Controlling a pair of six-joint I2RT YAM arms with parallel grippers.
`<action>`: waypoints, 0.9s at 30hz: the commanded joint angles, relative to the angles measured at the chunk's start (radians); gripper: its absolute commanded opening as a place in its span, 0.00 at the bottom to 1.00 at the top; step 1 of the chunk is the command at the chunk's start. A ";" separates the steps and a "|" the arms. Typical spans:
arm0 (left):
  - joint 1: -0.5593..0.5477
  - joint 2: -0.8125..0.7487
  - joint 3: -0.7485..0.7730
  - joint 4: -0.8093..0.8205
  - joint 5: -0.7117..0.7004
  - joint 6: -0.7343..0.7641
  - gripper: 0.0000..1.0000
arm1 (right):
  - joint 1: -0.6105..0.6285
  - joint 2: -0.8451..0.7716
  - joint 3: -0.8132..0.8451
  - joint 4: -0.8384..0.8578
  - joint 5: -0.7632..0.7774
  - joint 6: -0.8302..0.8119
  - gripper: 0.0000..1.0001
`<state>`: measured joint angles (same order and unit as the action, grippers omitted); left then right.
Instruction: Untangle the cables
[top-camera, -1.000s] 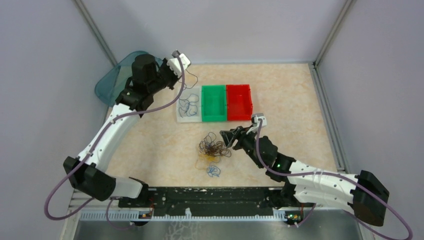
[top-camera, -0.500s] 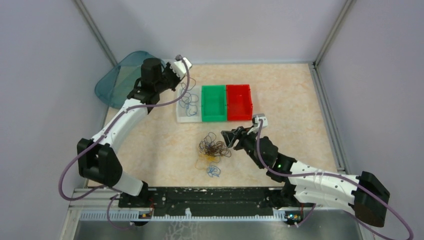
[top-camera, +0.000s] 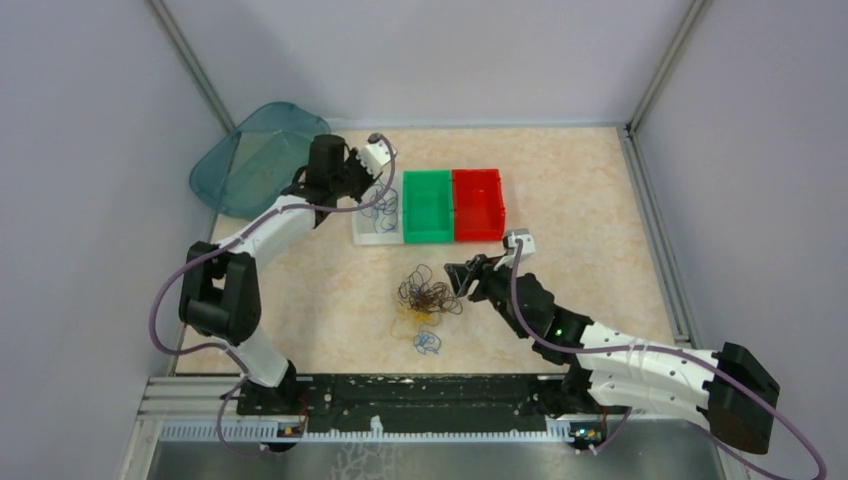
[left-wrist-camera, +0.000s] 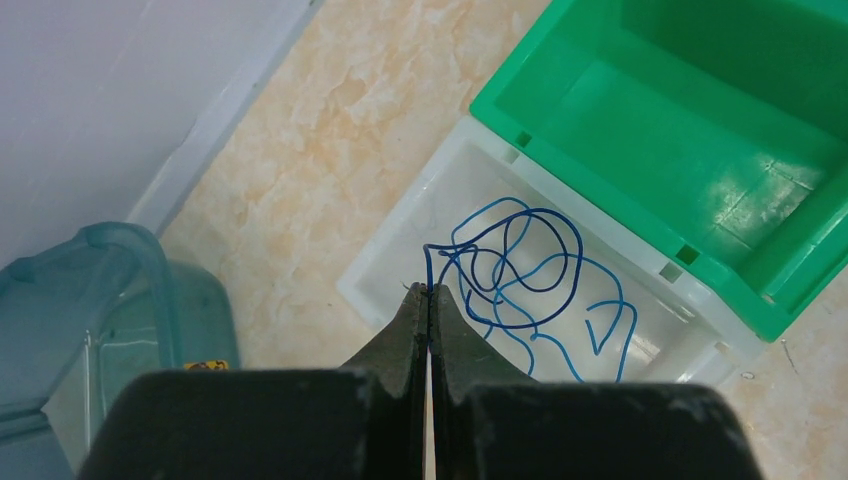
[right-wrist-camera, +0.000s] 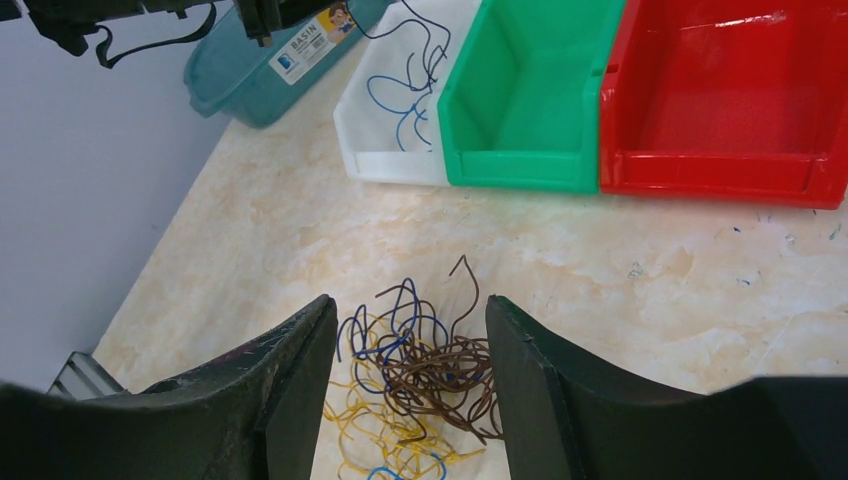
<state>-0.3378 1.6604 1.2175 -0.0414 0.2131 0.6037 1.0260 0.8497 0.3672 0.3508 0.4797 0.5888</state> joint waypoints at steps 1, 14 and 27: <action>-0.001 0.052 -0.013 0.063 -0.017 0.019 0.00 | 0.006 -0.011 0.027 0.006 0.024 -0.020 0.58; -0.061 0.215 -0.018 0.140 -0.110 0.032 0.00 | -0.009 -0.016 0.036 -0.041 0.022 -0.019 0.59; -0.063 0.220 0.105 -0.013 -0.071 -0.011 0.39 | -0.023 -0.030 0.036 -0.096 -0.008 -0.008 0.61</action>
<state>-0.3977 1.9190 1.2346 0.0368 0.1017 0.6205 1.0115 0.8486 0.3676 0.2668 0.4862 0.5793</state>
